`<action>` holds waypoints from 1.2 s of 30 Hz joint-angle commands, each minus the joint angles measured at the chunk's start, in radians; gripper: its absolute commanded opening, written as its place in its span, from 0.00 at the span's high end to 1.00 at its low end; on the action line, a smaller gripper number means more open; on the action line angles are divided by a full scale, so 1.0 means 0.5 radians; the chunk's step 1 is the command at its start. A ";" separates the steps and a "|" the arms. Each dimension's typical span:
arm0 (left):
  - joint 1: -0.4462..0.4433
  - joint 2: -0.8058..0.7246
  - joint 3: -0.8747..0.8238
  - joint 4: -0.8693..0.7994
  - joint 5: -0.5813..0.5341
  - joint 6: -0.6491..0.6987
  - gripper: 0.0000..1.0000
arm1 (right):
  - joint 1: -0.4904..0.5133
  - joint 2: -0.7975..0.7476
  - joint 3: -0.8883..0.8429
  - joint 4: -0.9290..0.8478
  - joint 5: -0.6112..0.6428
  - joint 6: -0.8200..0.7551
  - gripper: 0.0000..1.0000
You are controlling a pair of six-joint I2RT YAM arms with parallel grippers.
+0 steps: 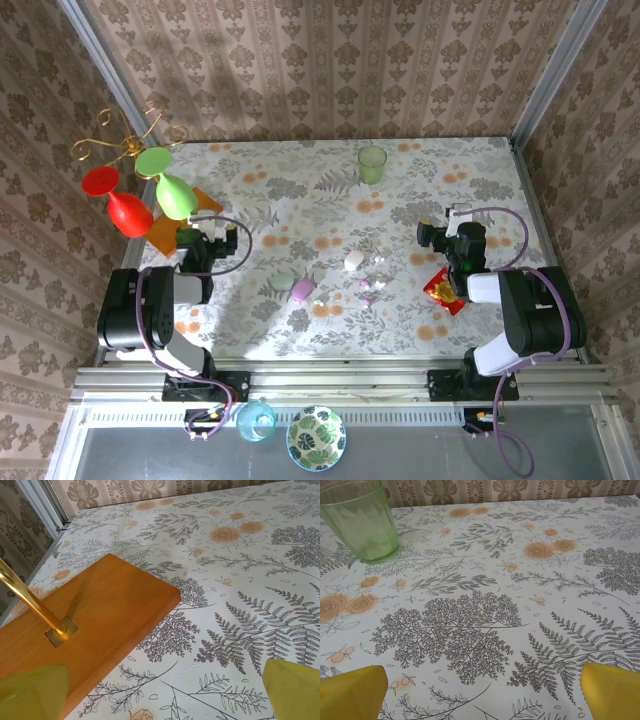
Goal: Insert wireless bluetooth earbuds into charging case
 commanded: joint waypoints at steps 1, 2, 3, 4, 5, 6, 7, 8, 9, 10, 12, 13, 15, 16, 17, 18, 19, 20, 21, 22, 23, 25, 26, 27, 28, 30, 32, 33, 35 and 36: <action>-0.004 -0.008 0.030 0.002 0.020 -0.026 0.00 | -0.003 0.021 0.043 0.003 -0.026 -0.037 0.00; -0.004 -0.008 0.031 0.003 0.022 -0.027 0.00 | -0.003 0.022 0.043 0.003 -0.026 -0.037 0.00; -0.004 -0.008 0.032 0.003 0.021 -0.028 0.00 | -0.003 0.019 0.045 0.003 -0.026 -0.037 0.00; -0.004 -0.007 0.033 0.002 0.020 -0.026 0.00 | -0.003 0.022 0.041 0.003 -0.026 -0.037 0.00; -0.004 -0.008 0.032 0.003 0.021 -0.026 0.00 | -0.003 0.020 0.043 0.003 -0.026 -0.037 0.00; -0.004 -0.008 0.031 0.002 0.022 -0.026 0.00 | -0.003 0.020 0.043 0.003 -0.026 -0.037 0.00; -0.002 -0.007 0.031 0.000 0.023 -0.026 0.00 | -0.003 0.021 0.042 0.003 -0.026 -0.037 0.00; -0.004 -0.009 0.034 -0.002 0.022 -0.026 0.00 | -0.003 0.024 0.043 0.003 -0.026 -0.037 0.00; -0.004 -0.009 0.031 0.000 0.022 -0.028 0.00 | -0.003 0.022 0.043 0.003 -0.026 -0.035 0.00; -0.004 -0.009 0.031 0.003 0.022 -0.026 0.00 | -0.003 0.023 0.041 0.003 -0.028 -0.037 0.00; -0.004 -0.007 0.033 0.003 0.022 -0.026 0.00 | -0.003 0.022 0.045 0.003 -0.029 -0.036 0.00; -0.004 -0.008 0.030 0.003 0.022 -0.026 0.00 | -0.002 0.024 0.044 0.000 -0.030 -0.035 0.00; -0.004 -0.009 0.031 0.003 0.020 -0.026 0.00 | -0.005 0.025 0.043 0.000 -0.031 -0.033 0.00; -0.002 -0.011 0.028 0.003 0.022 -0.026 0.00 | -0.006 0.025 0.043 0.000 -0.030 -0.034 0.00; -0.004 -0.008 0.032 0.003 0.022 -0.026 0.00 | -0.006 0.023 0.045 0.000 -0.032 -0.032 0.00; -0.001 -0.008 0.031 0.000 0.022 -0.027 0.00 | -0.006 0.021 0.045 0.000 -0.032 -0.034 0.00; -0.004 -0.009 0.029 0.004 0.021 -0.026 0.00 | -0.005 0.022 0.043 0.002 -0.031 -0.034 0.00; -0.002 -0.012 0.028 0.006 0.023 -0.023 0.00 | -0.006 0.022 0.040 0.003 -0.032 -0.032 0.00; -0.009 -0.016 0.026 0.008 0.028 -0.009 0.00 | -0.006 0.016 0.038 0.009 -0.029 -0.036 0.00; -0.022 -0.029 0.023 0.001 0.033 0.007 0.00 | -0.005 0.016 0.031 0.015 -0.029 -0.038 0.00; -0.041 -0.050 0.021 -0.014 0.031 0.028 0.00 | -0.006 0.013 0.029 0.018 -0.029 -0.039 0.00; -0.065 -0.096 0.003 -0.011 0.012 0.061 0.00 | 0.002 -0.013 0.040 -0.021 -0.041 -0.054 0.00; -0.078 -0.134 0.004 -0.048 0.005 0.069 0.00 | 0.005 -0.048 0.047 -0.057 -0.042 -0.058 0.00; -0.091 -0.179 0.010 -0.104 0.023 0.086 0.00 | 0.007 -0.103 0.054 -0.121 -0.043 -0.057 0.00; -0.101 -0.215 0.018 -0.156 0.049 0.109 0.00 | 0.008 -0.156 0.071 -0.202 -0.046 -0.057 0.00; -0.124 -0.284 0.059 -0.291 0.116 0.161 0.00 | 0.018 -0.318 0.105 -0.399 -0.042 -0.052 0.00; -0.149 -0.320 0.107 -0.414 0.205 0.218 0.00 | 0.047 -0.439 0.125 -0.526 -0.015 -0.060 0.00; -0.168 -0.332 0.128 -0.463 0.222 0.251 0.00 | 0.071 -0.496 0.138 -0.588 0.000 -0.059 0.00; -0.212 -0.351 0.162 -0.549 0.264 0.314 0.00 | 0.119 -0.591 0.172 -0.723 0.032 -0.048 0.00; -0.230 -0.358 0.185 -0.598 0.295 0.349 0.00 | 0.153 -0.635 0.196 -0.804 0.072 -0.022 0.00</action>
